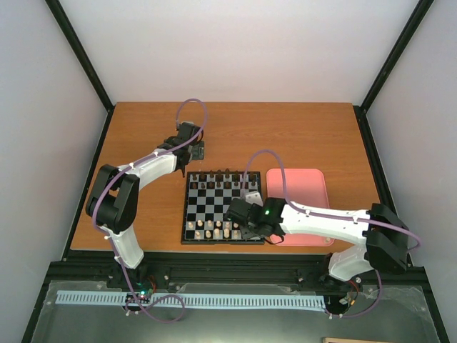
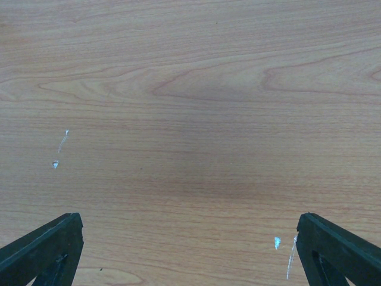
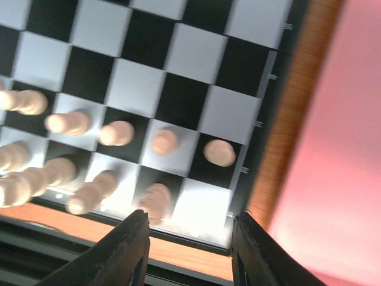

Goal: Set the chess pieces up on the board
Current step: Place the chess piece on the chessboard, then pick up the chess piece from the storage box.

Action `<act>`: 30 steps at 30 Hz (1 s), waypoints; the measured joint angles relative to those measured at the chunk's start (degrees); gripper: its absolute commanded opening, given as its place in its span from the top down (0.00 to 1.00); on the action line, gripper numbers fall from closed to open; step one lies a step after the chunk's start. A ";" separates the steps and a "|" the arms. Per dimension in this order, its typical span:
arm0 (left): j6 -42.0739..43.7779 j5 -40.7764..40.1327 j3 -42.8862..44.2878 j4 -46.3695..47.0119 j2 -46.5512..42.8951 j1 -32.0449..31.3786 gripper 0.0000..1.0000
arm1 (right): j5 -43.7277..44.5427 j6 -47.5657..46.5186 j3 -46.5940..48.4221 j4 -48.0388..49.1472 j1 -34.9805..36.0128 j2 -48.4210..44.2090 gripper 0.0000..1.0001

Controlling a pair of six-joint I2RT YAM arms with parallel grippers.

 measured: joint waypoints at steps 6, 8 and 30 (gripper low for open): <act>0.00 0.07 0.00 0.00 0.00 0.00 0.00 | 4.50 5.79 -1.68 -8.15 -3.26 -4.20 0.58; 0.02 0.22 0.00 0.00 0.00 0.00 0.00 | 5.49 7.67 -4.90 -9.92 -7.17 -7.61 0.58; 0.07 2.21 0.07 0.00 0.20 0.33 0.00 | 0.46 3.67 -18.84 -13.22 -55.12 -22.93 0.60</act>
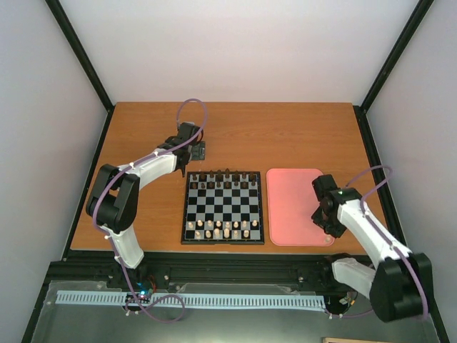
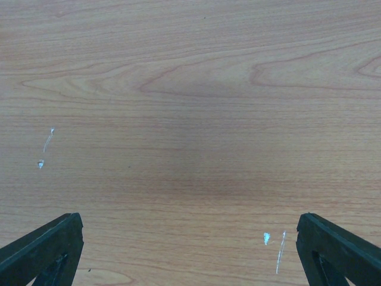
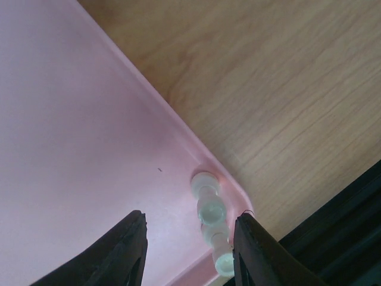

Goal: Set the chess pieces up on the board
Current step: Pick up the chess piece from the storage box.

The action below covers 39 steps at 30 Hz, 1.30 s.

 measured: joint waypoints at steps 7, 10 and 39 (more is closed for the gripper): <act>0.20 0.37 0.00 0.00 0.00 0.42 0.00 | -7.89 -5.11 -2.36 5.09 -4.76 11.28 0.92; 0.24 0.48 0.04 0.00 0.00 0.72 0.00 | -8.96 -6.21 -2.58 6.62 -5.75 12.17 0.94; 0.28 0.83 0.76 0.02 1.09 1.01 0.00 | -5.33 -9.55 -0.31 6.75 -6.08 9.77 0.81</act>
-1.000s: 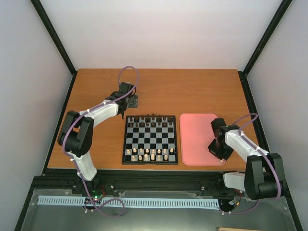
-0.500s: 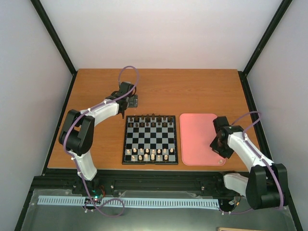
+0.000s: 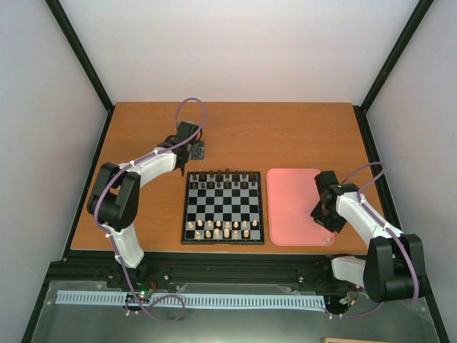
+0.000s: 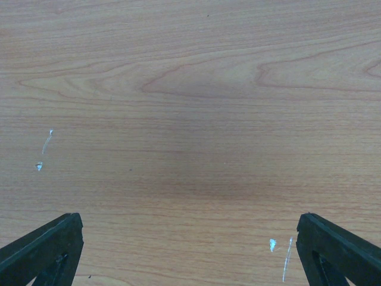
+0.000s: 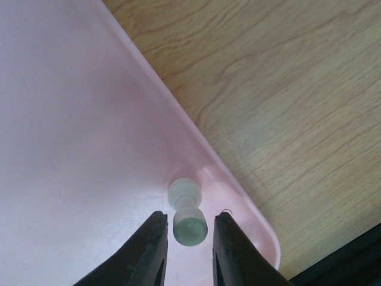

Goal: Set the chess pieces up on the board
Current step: Pick up the chess piece from the storage box.

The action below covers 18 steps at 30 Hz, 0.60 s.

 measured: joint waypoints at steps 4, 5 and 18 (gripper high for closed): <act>0.02 0.00 0.02 0.00 0.00 0.02 0.00 | 0.15 -0.17 0.00 0.81 -0.04 0.00 0.92; 0.02 0.00 0.00 0.00 0.00 0.02 0.00 | 0.17 -0.15 0.00 0.92 -0.04 0.00 0.96; 0.00 -0.02 0.02 0.00 0.00 0.02 0.00 | -1.86 -2.23 0.59 2.91 0.76 -6.64 0.97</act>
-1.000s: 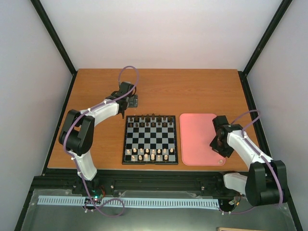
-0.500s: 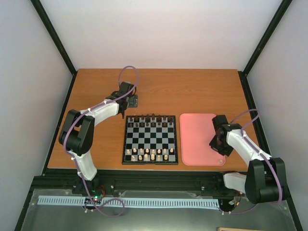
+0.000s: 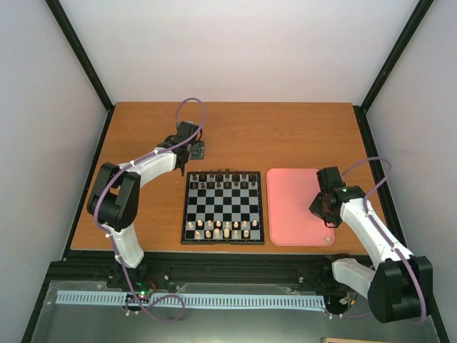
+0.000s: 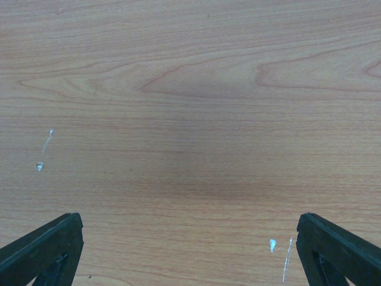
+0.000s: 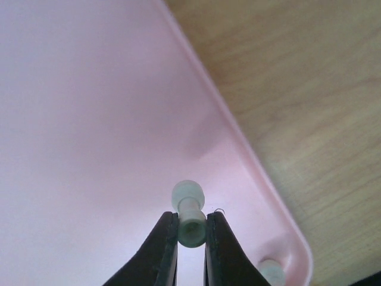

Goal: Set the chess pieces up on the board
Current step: Pick up the chess piece from the storage box, then place the chess piece on the chessboard.

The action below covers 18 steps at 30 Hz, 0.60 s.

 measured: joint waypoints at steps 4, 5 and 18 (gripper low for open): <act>0.02 -0.24 -0.02 -0.02 0.00 0.00 0.00 | 0.66 -0.63 5.44 -0.61 6.82 -1.44 0.97; 0.04 -0.39 -0.02 -0.04 0.00 0.00 0.00 | 0.96 -0.68 7.23 -0.46 9.77 -1.31 0.97; 0.04 -0.39 -0.02 -0.37 -0.02 0.00 0.00 | 2.71 -6.78 36.20 0.81 44.76 22.53 0.97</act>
